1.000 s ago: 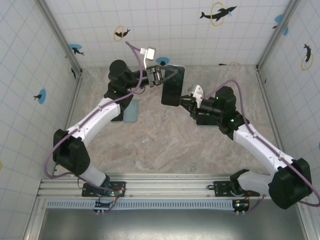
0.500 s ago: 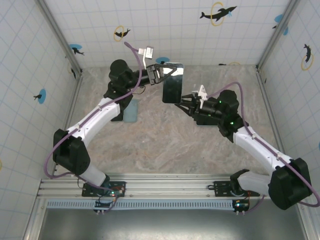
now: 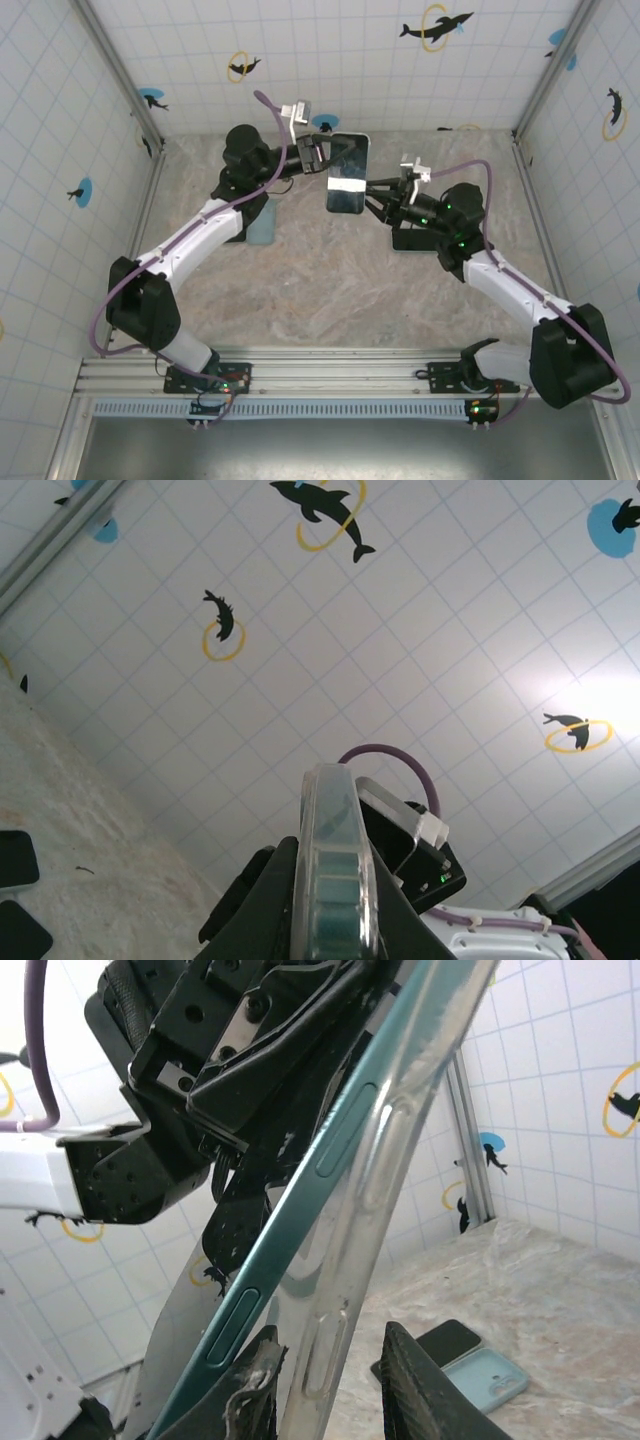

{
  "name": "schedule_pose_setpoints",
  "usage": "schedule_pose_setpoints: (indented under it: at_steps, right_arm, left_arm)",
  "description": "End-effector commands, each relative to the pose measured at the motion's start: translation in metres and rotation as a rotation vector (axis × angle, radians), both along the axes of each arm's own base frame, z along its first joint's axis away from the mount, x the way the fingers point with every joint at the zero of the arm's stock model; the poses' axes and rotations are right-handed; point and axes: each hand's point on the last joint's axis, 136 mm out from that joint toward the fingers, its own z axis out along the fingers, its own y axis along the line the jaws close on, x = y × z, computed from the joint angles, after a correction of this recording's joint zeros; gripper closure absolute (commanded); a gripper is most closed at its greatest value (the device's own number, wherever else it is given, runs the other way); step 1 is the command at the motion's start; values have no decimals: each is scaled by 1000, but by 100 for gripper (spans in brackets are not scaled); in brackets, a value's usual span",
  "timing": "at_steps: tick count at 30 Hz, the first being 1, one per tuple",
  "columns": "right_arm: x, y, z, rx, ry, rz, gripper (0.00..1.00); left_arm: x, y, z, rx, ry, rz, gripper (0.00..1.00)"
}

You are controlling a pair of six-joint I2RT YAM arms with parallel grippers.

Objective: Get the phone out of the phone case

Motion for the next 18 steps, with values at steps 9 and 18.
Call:
schedule_pose_setpoints:
  at_steps: [9,18]
  right_arm:
    - [-2,-2,25,233,202,63,69]
    - [-2,7,2,280,449,74,69]
  left_arm:
    - [25,22,3,-150,193,284,100]
    - [41,38,-13,-220,298,448,100]
